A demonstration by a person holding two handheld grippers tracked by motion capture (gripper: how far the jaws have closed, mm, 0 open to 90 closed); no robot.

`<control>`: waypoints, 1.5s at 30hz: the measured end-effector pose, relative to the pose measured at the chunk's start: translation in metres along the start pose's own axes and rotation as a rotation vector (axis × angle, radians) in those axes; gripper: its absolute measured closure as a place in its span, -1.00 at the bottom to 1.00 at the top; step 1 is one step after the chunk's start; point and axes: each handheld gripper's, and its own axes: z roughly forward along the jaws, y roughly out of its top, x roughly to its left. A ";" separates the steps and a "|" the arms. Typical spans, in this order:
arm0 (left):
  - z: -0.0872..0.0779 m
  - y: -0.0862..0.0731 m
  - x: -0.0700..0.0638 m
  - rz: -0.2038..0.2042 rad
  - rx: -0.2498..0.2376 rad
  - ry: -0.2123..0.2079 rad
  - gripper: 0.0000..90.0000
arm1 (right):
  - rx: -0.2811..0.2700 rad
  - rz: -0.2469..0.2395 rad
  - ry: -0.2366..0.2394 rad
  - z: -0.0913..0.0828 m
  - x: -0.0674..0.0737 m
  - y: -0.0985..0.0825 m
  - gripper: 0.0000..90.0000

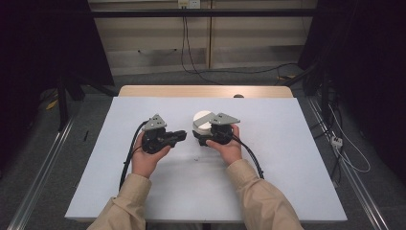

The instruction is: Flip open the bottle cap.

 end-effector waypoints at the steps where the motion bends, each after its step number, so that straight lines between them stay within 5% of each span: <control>1: 0.001 0.001 0.000 -0.001 0.007 -0.002 0.94 | -0.001 0.000 0.000 0.000 0.000 0.000 -0.59; 25: 0.023 0.015 0.000 -0.001 0.063 0.000 1.00 | 0.000 -0.001 -0.001 0.000 0.000 0.000 -0.59; 45: 0.031 0.023 0.000 -0.010 0.056 0.012 1.00 | 0.000 -0.001 0.000 0.000 0.000 0.000 -0.59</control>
